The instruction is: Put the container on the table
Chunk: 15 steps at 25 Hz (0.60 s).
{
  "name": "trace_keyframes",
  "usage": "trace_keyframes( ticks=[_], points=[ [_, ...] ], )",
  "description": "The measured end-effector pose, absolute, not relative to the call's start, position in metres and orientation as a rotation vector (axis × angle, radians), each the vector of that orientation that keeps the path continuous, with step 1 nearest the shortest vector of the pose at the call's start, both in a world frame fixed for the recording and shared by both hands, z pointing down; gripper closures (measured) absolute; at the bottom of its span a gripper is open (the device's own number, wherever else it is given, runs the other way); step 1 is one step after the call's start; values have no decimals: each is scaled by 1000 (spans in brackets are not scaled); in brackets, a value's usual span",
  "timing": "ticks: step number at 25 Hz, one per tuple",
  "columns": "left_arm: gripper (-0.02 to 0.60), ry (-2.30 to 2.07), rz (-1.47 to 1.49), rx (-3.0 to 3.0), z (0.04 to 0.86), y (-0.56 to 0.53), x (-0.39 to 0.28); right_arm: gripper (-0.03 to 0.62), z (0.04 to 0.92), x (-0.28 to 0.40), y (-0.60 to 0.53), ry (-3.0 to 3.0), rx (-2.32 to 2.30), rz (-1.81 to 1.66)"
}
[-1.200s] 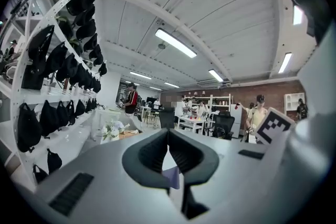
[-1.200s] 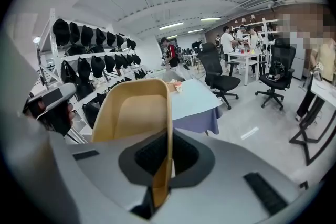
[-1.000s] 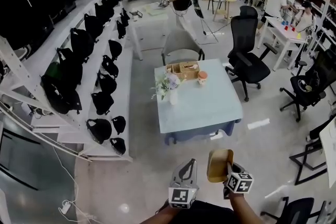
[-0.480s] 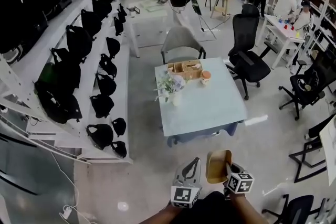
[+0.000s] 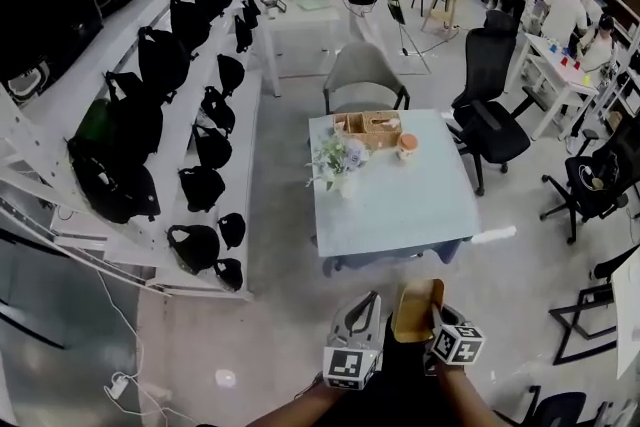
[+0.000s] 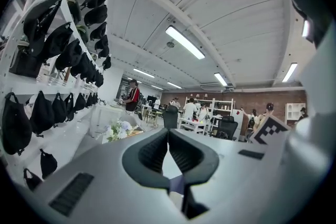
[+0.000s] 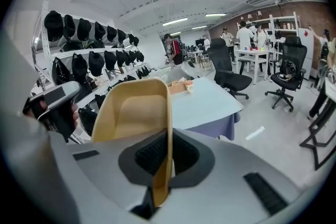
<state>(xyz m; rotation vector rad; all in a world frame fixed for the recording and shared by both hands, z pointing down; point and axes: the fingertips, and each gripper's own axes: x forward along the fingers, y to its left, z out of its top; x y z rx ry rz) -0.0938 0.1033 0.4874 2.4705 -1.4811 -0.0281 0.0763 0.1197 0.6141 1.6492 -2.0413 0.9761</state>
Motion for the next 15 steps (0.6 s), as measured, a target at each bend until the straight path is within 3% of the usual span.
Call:
trace_keyframes(
  ticks=[15],
  points=[
    [571, -1724, 2, 2308, 497, -28, -94, 591, 614, 112, -31, -2135, 1576, 915]
  ],
)
